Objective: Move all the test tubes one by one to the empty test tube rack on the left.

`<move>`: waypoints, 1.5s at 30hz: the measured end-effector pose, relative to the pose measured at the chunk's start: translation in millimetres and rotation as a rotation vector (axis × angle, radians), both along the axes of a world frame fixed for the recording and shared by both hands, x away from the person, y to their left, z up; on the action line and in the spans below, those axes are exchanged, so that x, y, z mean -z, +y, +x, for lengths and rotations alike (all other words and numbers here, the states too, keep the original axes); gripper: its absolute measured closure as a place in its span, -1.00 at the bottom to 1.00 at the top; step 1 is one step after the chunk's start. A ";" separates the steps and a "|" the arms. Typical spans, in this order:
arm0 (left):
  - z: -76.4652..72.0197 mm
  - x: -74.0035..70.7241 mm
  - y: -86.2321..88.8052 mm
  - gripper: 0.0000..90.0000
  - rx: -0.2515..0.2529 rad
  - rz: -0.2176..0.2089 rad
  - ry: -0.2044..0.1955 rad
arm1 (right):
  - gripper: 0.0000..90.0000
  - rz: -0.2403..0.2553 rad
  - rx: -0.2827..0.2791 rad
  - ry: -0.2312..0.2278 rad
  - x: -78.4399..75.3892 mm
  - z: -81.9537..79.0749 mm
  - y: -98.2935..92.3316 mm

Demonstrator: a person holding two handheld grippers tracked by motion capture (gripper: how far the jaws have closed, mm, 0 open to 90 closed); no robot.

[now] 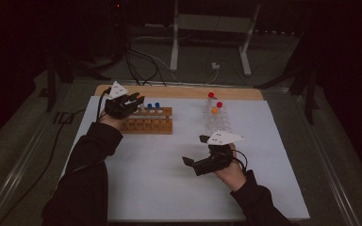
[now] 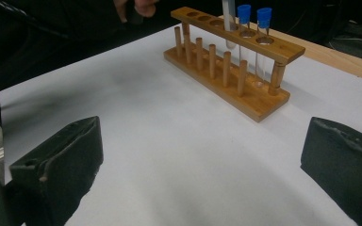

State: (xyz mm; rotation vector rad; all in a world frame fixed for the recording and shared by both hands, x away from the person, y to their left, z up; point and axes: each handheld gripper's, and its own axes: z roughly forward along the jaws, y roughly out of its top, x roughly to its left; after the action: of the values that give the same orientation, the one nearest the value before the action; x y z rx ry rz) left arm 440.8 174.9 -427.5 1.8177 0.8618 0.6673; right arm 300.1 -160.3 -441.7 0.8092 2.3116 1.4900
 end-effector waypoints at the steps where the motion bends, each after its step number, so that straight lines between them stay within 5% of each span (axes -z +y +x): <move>1: 0.8 2.7 -1.0 0.59 -0.001 0.005 0.005 | -1.00 -0.001 0.001 0.000 0.0 0.0 -0.1; 11: 7.1 21.2 -6.0 0.59 -0.010 0.046 0.063 | -1.00 -0.002 0.002 0.002 0.1 0.6 -1.0; 21: 8.0 19.9 -6.7 0.55 -0.006 0.046 0.093 | -1.00 -0.001 0.008 -0.002 -1.2 1.8 -2.6; 25: 1.0 10.9 -5.4 0.09 0.006 0.011 0.081 | -1.00 0.005 0.016 -0.009 -4.3 3.5 -5.3; 34: -28.8 -10.3 -2.8 -0.61 0.053 0.017 0.067 | -1.00 0.005 0.095 -0.052 -16.9 22.9 -27.9; 41: -65.4 -10.7 -5.6 -0.97 0.177 -0.007 0.064 | -1.00 -0.033 0.196 -0.044 -14.0 53.2 -52.5; 45: -85.9 -2.4 -9.5 -0.97 0.240 -0.037 0.073 | -0.88 -0.059 0.269 -0.034 -5.2 69.7 -62.5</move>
State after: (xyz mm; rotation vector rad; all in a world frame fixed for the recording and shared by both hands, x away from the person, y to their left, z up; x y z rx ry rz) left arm 354.9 165.4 -425.1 1.8838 0.6835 0.4317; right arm 369.8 -222.8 -436.4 1.0229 2.1128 1.3028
